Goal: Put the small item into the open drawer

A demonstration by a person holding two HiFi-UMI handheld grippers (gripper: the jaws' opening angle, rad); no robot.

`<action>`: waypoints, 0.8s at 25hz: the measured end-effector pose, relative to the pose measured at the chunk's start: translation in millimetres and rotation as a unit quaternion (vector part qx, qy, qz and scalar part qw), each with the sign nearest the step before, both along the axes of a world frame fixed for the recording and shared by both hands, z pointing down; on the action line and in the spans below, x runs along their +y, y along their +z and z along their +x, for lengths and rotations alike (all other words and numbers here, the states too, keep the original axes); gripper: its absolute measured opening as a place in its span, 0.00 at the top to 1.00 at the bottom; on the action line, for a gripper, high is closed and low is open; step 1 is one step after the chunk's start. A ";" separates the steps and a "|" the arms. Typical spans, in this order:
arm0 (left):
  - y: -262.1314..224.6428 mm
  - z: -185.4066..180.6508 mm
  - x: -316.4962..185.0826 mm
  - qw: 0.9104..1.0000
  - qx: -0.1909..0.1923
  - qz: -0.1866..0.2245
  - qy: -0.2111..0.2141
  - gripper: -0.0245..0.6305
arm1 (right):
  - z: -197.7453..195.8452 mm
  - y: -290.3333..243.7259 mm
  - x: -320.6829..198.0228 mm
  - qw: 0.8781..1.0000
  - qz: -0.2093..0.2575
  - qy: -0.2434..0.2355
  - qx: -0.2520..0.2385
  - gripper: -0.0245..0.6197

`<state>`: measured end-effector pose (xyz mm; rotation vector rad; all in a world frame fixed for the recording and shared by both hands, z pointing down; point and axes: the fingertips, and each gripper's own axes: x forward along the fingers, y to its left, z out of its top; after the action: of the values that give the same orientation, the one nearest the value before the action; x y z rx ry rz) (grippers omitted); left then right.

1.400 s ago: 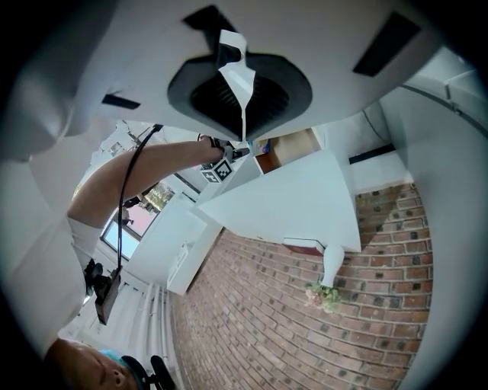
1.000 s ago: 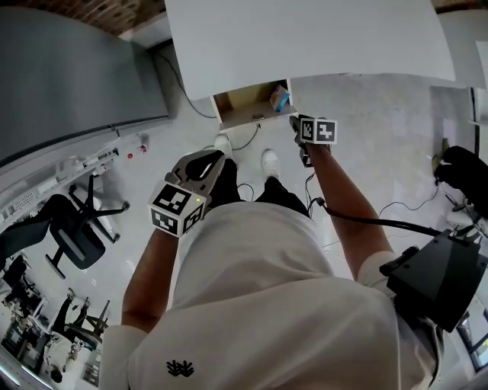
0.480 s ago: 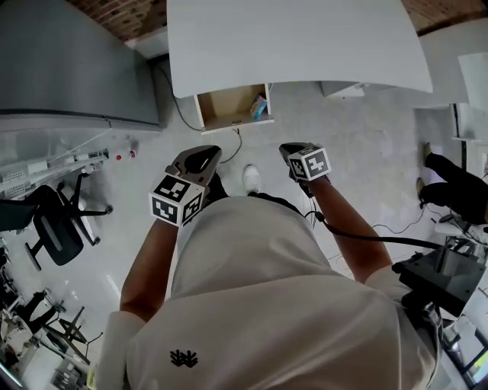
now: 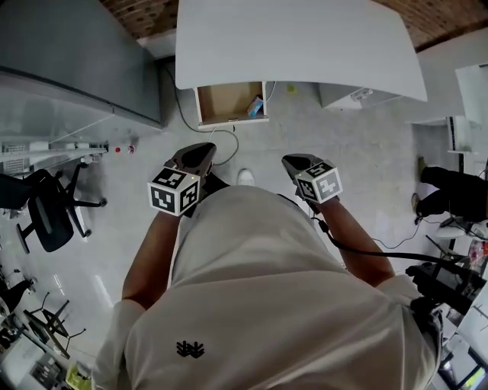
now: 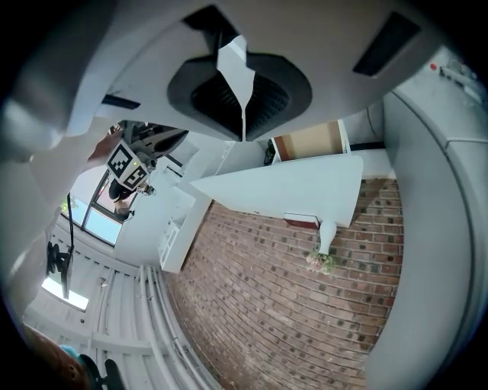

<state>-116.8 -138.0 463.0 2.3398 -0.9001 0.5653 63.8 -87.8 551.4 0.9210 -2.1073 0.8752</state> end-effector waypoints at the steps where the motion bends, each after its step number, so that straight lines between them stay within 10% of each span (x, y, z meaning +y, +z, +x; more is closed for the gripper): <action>1: -0.7 0.2 3.6 1.000 0.000 0.000 -0.003 0.92 | -0.6 -5.3 3.8 1.000 0.005 -0.001 -0.004 0.91; 20: -5.6 10.1 38.7 0.999 -0.031 -0.007 -0.002 0.92 | -10.3 -42.2 10.4 0.997 0.052 -0.040 -0.040 0.92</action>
<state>-106.7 -99.4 457.4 2.3182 -0.9246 0.6441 53.5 -77.4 509.2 0.8604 -2.2615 0.7788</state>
